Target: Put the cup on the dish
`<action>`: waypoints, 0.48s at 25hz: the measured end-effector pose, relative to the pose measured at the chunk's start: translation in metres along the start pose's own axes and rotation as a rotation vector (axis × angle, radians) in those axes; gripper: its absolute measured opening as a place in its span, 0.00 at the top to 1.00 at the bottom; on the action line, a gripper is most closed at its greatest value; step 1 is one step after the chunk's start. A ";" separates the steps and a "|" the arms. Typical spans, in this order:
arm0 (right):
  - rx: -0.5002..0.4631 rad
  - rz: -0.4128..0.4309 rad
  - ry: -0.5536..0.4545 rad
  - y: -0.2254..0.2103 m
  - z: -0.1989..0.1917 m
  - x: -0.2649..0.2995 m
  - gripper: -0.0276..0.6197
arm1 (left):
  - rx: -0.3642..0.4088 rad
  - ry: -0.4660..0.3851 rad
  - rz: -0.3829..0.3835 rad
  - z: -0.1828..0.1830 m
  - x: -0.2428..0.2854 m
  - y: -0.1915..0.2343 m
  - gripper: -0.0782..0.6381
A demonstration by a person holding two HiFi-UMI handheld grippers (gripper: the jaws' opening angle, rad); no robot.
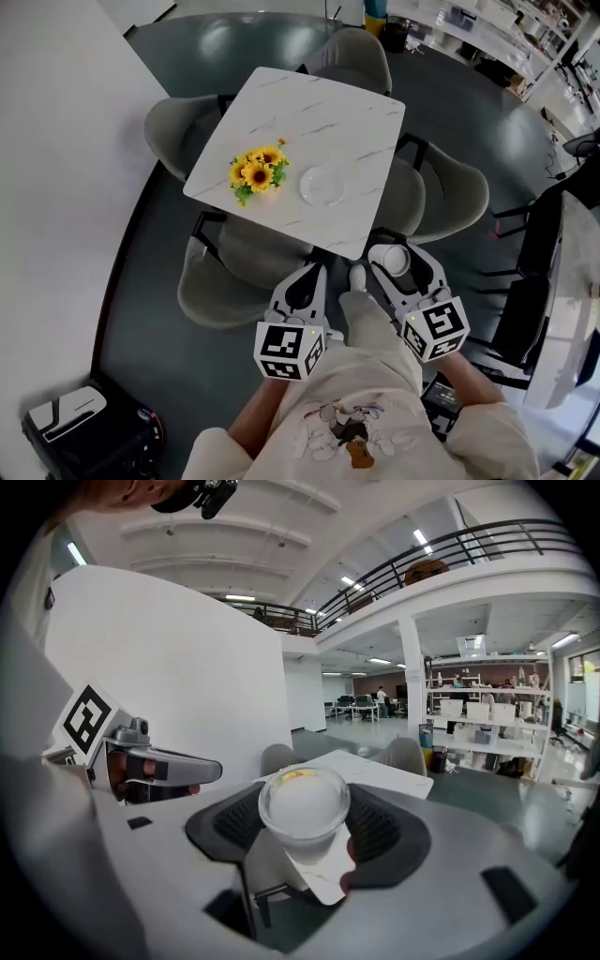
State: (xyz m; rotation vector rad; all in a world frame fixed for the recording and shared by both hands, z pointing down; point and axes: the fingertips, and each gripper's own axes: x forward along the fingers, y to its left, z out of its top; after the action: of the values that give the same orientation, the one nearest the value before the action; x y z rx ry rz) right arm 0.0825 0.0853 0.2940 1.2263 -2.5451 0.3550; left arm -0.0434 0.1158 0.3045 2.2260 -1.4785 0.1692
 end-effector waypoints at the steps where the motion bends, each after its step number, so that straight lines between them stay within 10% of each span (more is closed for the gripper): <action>1: -0.002 0.008 0.001 -0.006 0.001 0.006 0.54 | -0.001 -0.003 0.009 0.003 0.007 0.003 0.89; 12: -0.120 0.190 0.036 -0.067 0.017 0.083 0.54 | 0.021 0.006 0.123 0.026 0.094 0.019 0.89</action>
State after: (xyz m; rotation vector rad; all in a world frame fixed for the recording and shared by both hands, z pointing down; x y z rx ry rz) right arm 0.0830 -0.0209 0.3144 0.9313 -2.6167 0.2579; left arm -0.0256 0.0195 0.3195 2.1499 -1.6179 0.2309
